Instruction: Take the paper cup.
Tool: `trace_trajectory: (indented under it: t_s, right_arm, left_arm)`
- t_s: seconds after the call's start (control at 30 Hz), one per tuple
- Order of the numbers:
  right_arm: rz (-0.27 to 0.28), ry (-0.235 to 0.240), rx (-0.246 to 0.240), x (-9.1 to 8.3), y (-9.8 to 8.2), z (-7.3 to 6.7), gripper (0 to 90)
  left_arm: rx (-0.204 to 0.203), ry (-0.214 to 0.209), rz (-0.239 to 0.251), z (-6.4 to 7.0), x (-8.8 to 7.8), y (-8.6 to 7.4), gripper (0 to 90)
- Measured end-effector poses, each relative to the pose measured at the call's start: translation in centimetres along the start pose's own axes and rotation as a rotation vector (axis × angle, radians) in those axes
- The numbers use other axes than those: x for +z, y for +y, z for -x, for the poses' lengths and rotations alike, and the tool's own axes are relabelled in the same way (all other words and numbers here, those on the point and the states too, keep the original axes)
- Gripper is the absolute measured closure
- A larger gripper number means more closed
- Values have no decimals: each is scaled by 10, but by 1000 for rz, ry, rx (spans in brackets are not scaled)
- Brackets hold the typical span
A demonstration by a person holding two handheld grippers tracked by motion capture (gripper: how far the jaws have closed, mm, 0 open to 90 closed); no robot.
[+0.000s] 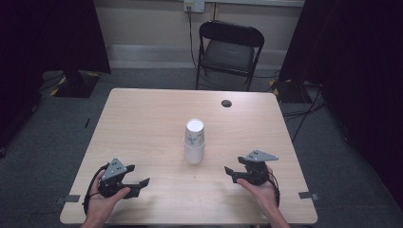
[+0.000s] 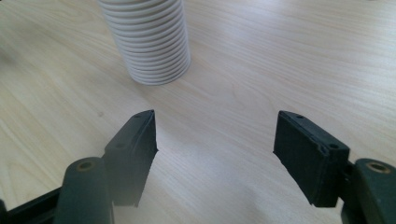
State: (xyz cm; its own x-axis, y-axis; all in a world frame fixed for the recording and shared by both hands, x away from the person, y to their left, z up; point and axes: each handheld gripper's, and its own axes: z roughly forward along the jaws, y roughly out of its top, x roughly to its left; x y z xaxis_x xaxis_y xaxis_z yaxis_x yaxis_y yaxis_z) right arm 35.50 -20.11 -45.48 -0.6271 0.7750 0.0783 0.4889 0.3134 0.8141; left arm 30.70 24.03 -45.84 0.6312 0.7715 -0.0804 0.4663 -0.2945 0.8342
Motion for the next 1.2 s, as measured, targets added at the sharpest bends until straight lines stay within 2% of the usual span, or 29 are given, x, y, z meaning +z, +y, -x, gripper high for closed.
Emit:
trace_trajectory:
  t_s: [0.13, 0.2, 0.33, 0.5, 0.6, 0.73, 1.2]
  right_arm:
    - [12, 20, 2, -1, 3, -3, 316]
    - [22, 27, -3, -3, 5, -6, 336]
    - [32, 45, -15, -3, 10, -11, 337]
    - [48, 51, -42, -6, 23, -11, 334]
    - [52, 72, -61, -5, 29, -11, 302]
    - [62, 75, -71, -5, 34, -11, 286]
    - [102, 130, -119, 12, 64, -27, 236]
  left_arm:
    - [2, 1, 9, 1, 0, 1, 216]
    - [-2, -16, 13, 2, 0, 1, 218]
    - [14, -16, 23, 4, 0, 1, 219]
    - [-11, -23, 33, 3, -1, 1, 217]
    - [-16, -16, 30, 2, 0, 0, 217]
    - [-27, -14, 33, 2, 0, 1, 212]
    - [-20, -9, 21, 2, 2, 0, 204]
